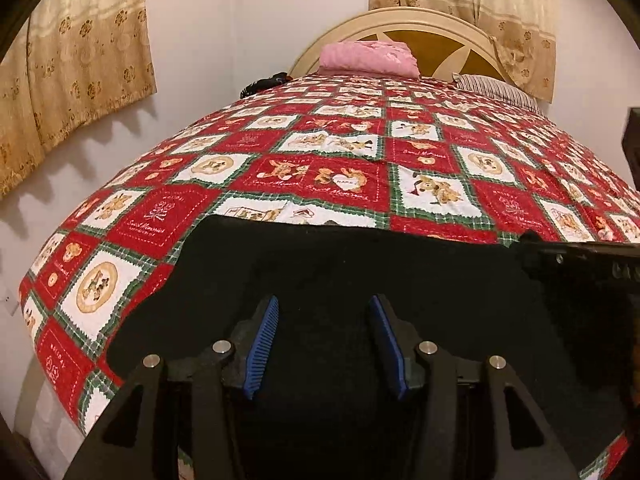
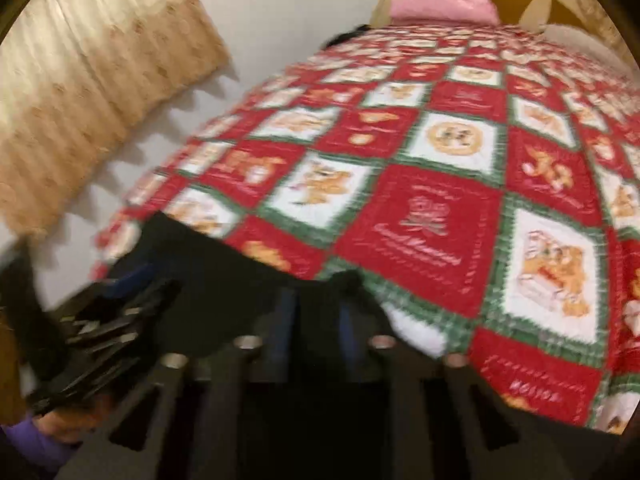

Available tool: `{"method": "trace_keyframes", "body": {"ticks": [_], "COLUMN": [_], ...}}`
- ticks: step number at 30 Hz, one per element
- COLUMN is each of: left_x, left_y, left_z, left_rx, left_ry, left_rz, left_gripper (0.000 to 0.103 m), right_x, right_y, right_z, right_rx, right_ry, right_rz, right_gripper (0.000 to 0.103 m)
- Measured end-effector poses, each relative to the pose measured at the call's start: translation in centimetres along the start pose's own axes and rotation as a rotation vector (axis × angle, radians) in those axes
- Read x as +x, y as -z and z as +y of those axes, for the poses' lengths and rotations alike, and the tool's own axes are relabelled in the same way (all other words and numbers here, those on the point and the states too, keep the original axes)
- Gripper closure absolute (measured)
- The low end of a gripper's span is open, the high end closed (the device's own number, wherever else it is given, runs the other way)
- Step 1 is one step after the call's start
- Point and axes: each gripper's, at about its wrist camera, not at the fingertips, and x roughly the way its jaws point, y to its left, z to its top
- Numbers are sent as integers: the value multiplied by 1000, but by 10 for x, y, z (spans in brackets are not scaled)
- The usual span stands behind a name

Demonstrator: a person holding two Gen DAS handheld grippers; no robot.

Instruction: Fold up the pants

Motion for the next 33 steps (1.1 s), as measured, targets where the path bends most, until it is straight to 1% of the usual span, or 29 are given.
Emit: {"method": "trace_keyframes", "body": {"ticks": [1,2,5,7,8,9,10,11,12,14,16,18,20,21,22,23,24,25,26,27,28,29,30,31,32,33], "left_x": [0,0,1,1,1,1,1,1,2,2,2,2,2,2,2,3,3,3,3,3,3,3,3,3,3,4], "left_y": [1,0,0,0,0,0,-1,-1,-1,-1,-1,-1,-1,-1,-1,-1,-1,-1,-1,-1,-1,-1,-1,0,0,0], "left_z": [-1,-1,-1,-1,-1,0,-1,-1,-2,-4,-4,-5,-5,-6,-6,-6,-6,-6,-6,-6,-6,-7,-8,-8,-8,-9], "left_rx": [5,7,13,11,9,7,8,10,13,19,21,19,21,25,26,28,29,28,28,27,28,29,32,33,34,36], "left_ry": [-4,-6,-10,-8,-8,-8,-10,-13,-18,-27,-30,-28,-30,-35,-37,-39,-40,-40,-40,-40,-42,-44,-48,-50,-53,-56], "left_rz": [-4,-5,-8,-8,-8,-8,-8,-8,-7,-6,-6,-7,-7,-7,-7,-7,-8,-8,-8,-10,-11,-12,-13,-14,-15,-15], "left_gripper": [53,53,52,52,52,52,52,52,52,51,51,51,51,51,51,51,51,51,50,50,50,50,50,50,50,50], "right_x": [0,0,0,-9,-15,-28,-44,-62,-70,-73,-61,-50,-36,-26,-22,-24,-27,-31,-39,-50,-64,-71,-82,-90,-98,-105], "right_y": [-1,-2,-1,1,1,2,3,5,6,9,15,22,28,29,29,28,27,26,26,27,29,32,37,43,51,61], "right_z": [-5,-13,-30,-36,-38,-39,-37,-32,-27,-12,12,24,17,6,-3,-13,-22,-28,-34,-37,-39,-38,-39,-37,-34,-30], "right_rx": [31,82,185,221,237,251,246,216,191,124,9,-51,-14,36,76,124,167,202,232,241,236,231,221,206,178,136], "right_ry": [-3,-15,-80,-103,-94,-46,11,51,53,52,81,90,83,86,64,26,10,21,56,142,215,216,188,173,177,210], "right_rz": [-2,-4,-12,-32,-53,-102,-162,-227,-246,-233,-179,-154,-115,-75,-68,-81,-87,-98,-122,-154,-187,-204,-216,-215,-211,-207], "right_gripper": [95,96,97,95,94,83,80,80,80,80,80,80,81,90,94,96,101,102,98,83,76,72,66,57,54,51]}}
